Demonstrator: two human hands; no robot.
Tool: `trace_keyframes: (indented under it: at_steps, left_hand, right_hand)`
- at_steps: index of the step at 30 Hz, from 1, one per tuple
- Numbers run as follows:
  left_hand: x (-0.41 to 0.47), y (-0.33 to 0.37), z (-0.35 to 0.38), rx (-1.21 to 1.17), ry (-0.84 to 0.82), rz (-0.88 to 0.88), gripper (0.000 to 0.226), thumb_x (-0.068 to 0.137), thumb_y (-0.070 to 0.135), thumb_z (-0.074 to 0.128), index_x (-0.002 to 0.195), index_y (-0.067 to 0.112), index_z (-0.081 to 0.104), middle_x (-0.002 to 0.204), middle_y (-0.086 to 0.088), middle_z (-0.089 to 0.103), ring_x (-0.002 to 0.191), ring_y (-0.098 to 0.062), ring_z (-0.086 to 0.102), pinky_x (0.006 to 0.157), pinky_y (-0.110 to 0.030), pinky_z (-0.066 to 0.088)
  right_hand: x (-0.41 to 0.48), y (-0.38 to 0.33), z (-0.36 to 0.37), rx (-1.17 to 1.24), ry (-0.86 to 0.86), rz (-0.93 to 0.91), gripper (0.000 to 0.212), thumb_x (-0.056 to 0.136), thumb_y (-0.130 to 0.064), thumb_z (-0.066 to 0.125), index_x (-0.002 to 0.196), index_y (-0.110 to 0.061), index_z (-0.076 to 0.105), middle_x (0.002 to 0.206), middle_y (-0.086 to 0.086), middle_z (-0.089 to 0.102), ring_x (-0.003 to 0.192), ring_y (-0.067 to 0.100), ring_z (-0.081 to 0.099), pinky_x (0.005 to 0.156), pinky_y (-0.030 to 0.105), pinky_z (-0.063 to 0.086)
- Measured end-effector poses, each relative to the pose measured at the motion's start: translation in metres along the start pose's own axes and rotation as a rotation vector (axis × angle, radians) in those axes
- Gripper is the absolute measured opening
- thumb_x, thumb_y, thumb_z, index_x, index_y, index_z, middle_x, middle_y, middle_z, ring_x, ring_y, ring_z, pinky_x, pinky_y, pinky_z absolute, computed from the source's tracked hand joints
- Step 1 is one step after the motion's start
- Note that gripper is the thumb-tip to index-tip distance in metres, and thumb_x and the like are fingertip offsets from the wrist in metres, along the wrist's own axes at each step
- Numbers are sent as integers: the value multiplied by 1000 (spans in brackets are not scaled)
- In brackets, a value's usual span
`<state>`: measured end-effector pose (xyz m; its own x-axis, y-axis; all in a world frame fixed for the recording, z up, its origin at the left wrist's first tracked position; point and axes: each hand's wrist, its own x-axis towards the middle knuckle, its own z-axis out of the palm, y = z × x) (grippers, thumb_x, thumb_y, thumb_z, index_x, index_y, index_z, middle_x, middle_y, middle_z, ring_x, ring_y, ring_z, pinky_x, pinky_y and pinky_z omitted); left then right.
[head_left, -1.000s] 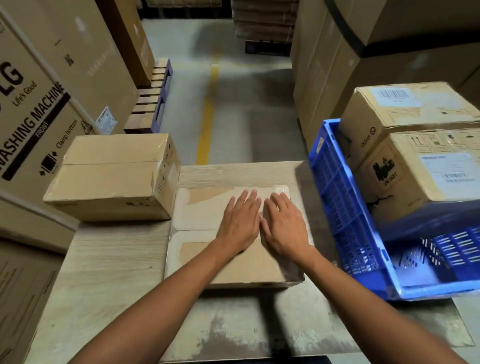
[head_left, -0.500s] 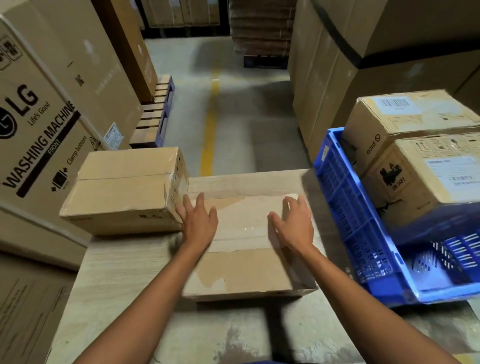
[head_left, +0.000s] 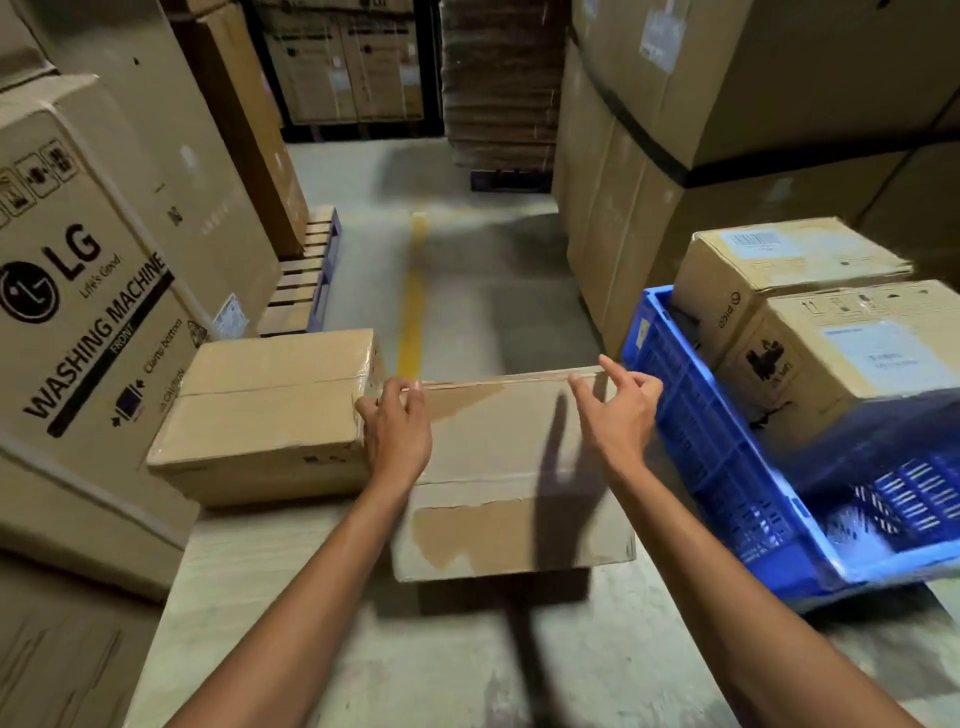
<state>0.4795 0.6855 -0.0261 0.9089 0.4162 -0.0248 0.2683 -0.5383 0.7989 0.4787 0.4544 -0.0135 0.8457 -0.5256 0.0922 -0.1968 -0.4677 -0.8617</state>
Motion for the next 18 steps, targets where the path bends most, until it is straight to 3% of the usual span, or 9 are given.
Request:
trace_keyframes:
  at_steps: [3, 6, 9, 11, 14, 15, 18]
  left_hand:
    - [-8, -4, -9, -75, 60, 18, 28, 104, 44, 41, 112, 22, 56, 118, -9, 38, 91, -28, 52, 83, -30, 39]
    - [-24, -25, -11, -110, 75, 61, 12, 102, 37, 49, 102, 25, 53, 111, -6, 38, 93, -28, 53, 89, -32, 44]
    - [-40, -50, -8, -90, 85, 104, 12, 98, 27, 56, 109, 22, 57, 112, -6, 39, 93, -24, 53, 84, -26, 41]
    - [-45, -59, -9, -59, 70, 144, 18, 98, 21, 58, 116, 17, 58, 113, -6, 38, 96, -24, 53, 85, -24, 39]
    - [-49, -65, -10, 81, 84, 307, 22, 96, 15, 59, 117, 10, 62, 122, -14, 43, 111, -35, 51, 95, -38, 46]
    - [-52, -67, -11, 181, 118, 373, 21, 95, 16, 59, 114, 9, 64, 127, -17, 45, 115, -37, 48, 95, -44, 48]
    - [-60, -67, -16, 369, 187, 570, 20, 94, 22, 55, 102, 12, 70, 129, -16, 53, 115, -36, 50, 88, -47, 48]
  right_hand:
    - [-8, -3, -7, 54, 76, 55, 20, 90, -37, 71, 97, -18, 71, 115, 3, 45, 92, 7, 45, 82, 22, 38]
    - [-20, 14, -8, 37, 122, 86, 22, 88, -31, 74, 80, -13, 64, 110, 6, 49, 89, 9, 48, 77, 20, 33]
    - [-36, 36, -4, 27, 129, 88, 24, 85, -28, 73, 73, -13, 58, 108, 5, 48, 90, 15, 51, 90, 37, 47]
    - [-44, 42, -1, -14, 145, 30, 20, 85, -29, 71, 76, -17, 58, 108, 2, 46, 94, 16, 52, 96, 45, 49]
    - [-52, 44, 10, -261, 159, -278, 9, 85, -23, 69, 90, -17, 65, 122, 5, 52, 117, 21, 51, 119, 50, 30]
    - [-57, 41, 15, -282, 109, -393, 10, 84, -19, 71, 93, -14, 68, 127, 9, 56, 121, 25, 53, 115, 45, 33]
    - [-83, 23, 37, -189, -127, -641, 14, 84, -12, 73, 97, -9, 70, 127, 9, 64, 107, 27, 65, 80, 35, 55]
